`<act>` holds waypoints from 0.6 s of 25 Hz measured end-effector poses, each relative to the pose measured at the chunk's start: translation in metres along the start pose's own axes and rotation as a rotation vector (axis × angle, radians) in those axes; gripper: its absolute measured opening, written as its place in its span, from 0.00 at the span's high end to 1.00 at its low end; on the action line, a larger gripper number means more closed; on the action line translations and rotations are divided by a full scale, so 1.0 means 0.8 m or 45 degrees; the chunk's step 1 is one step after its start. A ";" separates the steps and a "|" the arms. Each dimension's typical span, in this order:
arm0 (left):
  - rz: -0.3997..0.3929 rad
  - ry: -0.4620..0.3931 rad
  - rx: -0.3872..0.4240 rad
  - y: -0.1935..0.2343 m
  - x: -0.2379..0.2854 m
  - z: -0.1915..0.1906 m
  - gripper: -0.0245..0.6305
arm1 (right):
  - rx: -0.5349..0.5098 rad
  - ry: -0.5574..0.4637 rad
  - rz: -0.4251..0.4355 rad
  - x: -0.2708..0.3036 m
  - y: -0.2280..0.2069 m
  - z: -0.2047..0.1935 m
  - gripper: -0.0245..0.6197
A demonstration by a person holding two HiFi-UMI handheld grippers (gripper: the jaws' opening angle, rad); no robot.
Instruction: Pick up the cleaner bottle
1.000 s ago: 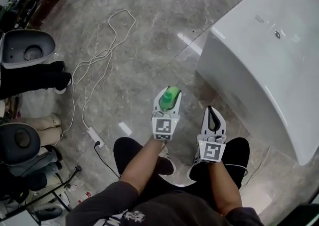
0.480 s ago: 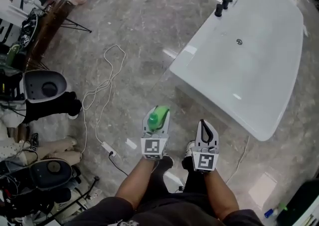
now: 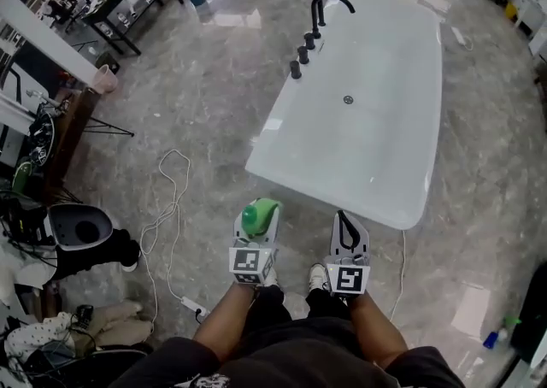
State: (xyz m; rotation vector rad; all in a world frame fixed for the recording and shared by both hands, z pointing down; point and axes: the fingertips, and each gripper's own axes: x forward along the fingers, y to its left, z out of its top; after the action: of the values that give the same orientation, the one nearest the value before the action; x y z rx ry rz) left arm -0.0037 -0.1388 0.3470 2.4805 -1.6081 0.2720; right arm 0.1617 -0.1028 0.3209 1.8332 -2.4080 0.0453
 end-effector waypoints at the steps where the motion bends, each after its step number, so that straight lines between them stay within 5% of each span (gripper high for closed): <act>1: -0.024 0.000 0.001 -0.007 0.001 0.007 0.68 | 0.007 0.000 -0.031 -0.010 -0.008 0.005 0.94; 15: -0.324 -0.035 0.075 -0.041 -0.037 0.095 0.68 | -0.023 -0.035 -0.448 -0.090 -0.021 0.085 0.94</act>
State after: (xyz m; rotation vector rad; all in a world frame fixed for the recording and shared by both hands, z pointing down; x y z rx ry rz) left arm 0.0186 -0.1182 0.2644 2.7084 -1.2907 0.2532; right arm 0.1914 -0.0448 0.2447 2.2303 -2.0566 -0.0323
